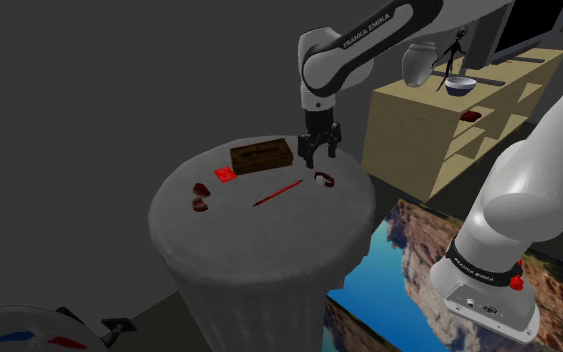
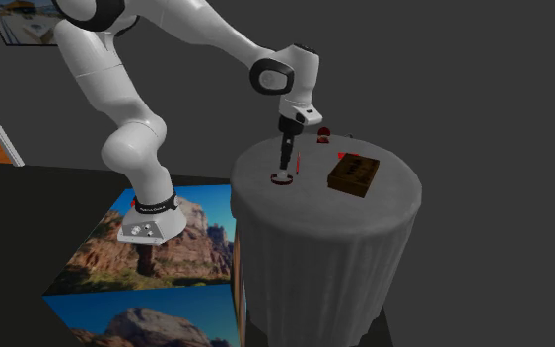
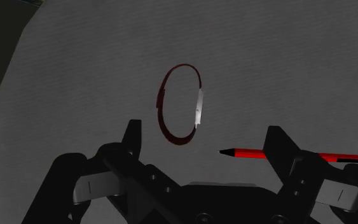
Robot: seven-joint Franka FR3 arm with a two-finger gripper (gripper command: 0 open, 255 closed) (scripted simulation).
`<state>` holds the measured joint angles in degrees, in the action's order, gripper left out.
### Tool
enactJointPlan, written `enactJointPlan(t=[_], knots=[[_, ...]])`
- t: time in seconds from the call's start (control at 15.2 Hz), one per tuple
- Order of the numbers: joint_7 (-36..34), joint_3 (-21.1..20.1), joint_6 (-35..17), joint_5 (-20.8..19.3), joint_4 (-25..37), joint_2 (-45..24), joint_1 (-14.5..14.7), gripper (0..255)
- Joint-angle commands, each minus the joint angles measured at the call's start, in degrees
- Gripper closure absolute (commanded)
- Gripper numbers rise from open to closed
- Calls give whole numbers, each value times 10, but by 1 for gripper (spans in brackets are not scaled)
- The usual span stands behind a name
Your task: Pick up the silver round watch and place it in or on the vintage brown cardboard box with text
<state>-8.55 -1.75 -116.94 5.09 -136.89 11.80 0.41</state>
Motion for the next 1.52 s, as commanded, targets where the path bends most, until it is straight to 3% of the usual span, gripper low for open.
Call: enactJointPlan(t=[0.0, 0.33, 0.86, 0.92, 1.45], knots=[[-1, -1, -18, 1, -7, -11, 1, 0], [0, -3, -56, 4, -30, -25, 2, 0], [0, -3, -56, 4, -30, -25, 2, 0], [0, -3, -56, 4, -30, -25, 2, 255], [0, -3, -56, 4, -30, -25, 2, 255]])
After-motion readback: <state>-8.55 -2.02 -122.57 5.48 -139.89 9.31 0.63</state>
